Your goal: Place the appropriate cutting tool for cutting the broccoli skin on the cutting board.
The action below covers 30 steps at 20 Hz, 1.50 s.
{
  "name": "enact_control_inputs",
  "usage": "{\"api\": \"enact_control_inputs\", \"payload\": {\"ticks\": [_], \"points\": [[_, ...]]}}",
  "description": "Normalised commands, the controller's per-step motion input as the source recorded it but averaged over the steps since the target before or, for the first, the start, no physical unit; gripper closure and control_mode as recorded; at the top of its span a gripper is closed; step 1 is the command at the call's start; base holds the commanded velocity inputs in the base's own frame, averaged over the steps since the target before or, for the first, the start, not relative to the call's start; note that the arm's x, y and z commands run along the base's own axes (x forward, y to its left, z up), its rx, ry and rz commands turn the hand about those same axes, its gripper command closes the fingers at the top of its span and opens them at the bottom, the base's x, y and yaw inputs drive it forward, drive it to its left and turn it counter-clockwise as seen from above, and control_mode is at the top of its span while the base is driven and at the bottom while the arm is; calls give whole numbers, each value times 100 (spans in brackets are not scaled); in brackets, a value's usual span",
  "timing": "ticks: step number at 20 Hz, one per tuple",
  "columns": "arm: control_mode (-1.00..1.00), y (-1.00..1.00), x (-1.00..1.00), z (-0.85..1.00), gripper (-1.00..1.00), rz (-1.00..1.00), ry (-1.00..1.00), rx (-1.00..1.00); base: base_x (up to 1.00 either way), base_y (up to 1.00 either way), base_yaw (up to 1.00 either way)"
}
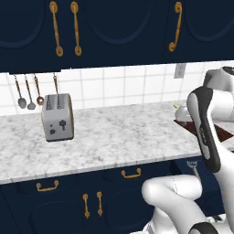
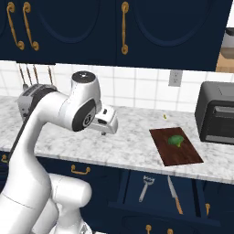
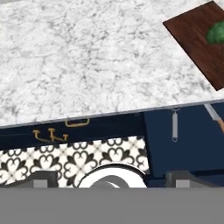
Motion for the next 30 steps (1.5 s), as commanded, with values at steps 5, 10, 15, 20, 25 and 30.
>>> {"api": "enact_control_inputs", "payload": {"ticks": [5,10,15,20,25,30], "points": [[-100,-100,-35,-42,-100,-8,0,8,0,0,0],[-100,-100,-1,-41,-100,0,2,5,0,0,0],[-100,-100,-2,-37,-100,0,10,9,0,0,0],[-100,-89,0,-59,-100,1,34,3,0,0,0],[-100,-36,0,-77,-100,2,30,0,0,0,0],[-100,-23,7,-71,-100,4,12,0,0,0,0]]}}
